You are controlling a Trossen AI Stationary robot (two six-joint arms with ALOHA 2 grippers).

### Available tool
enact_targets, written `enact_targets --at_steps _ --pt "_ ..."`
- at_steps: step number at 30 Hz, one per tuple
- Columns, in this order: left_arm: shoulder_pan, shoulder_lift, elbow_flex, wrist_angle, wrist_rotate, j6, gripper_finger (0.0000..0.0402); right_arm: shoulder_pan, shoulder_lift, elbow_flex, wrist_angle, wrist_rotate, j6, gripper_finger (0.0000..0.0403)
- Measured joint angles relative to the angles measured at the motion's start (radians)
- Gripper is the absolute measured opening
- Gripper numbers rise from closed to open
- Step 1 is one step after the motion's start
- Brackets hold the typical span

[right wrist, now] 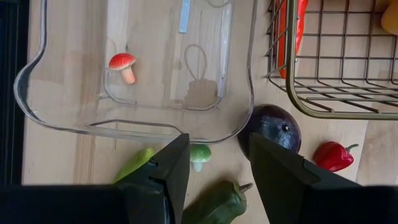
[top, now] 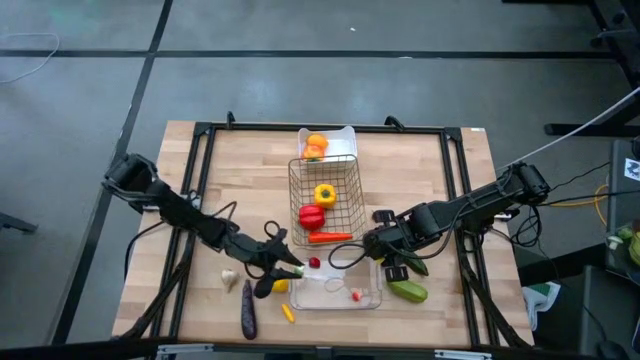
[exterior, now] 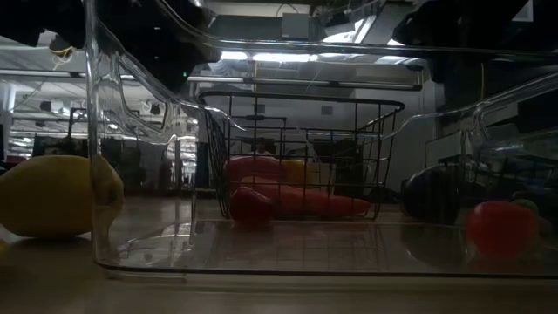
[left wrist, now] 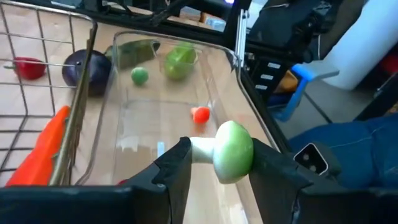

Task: Sort produce into baskets
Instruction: Put the left green mushroom into the transparent bin

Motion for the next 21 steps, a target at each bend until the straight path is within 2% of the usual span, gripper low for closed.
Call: enact_targets --at_steps 4,14,21 --pt "0.001 0.023 0.016 -0.006 -0.001 0.017 0.0157 0.0 0.0 0.0 -0.004 0.0 0.0 0.0166" --pt "0.002 0.023 0.017 -0.025 -0.001 -0.033 0.0236 0.0 0.0 -0.03 -0.036 0.0 0.001 0.0166" --pt "0.003 0.023 0.017 -0.03 -0.001 -0.044 0.0251 0.002 0.0 -0.122 -0.032 -0.002 0.089 0.0166"
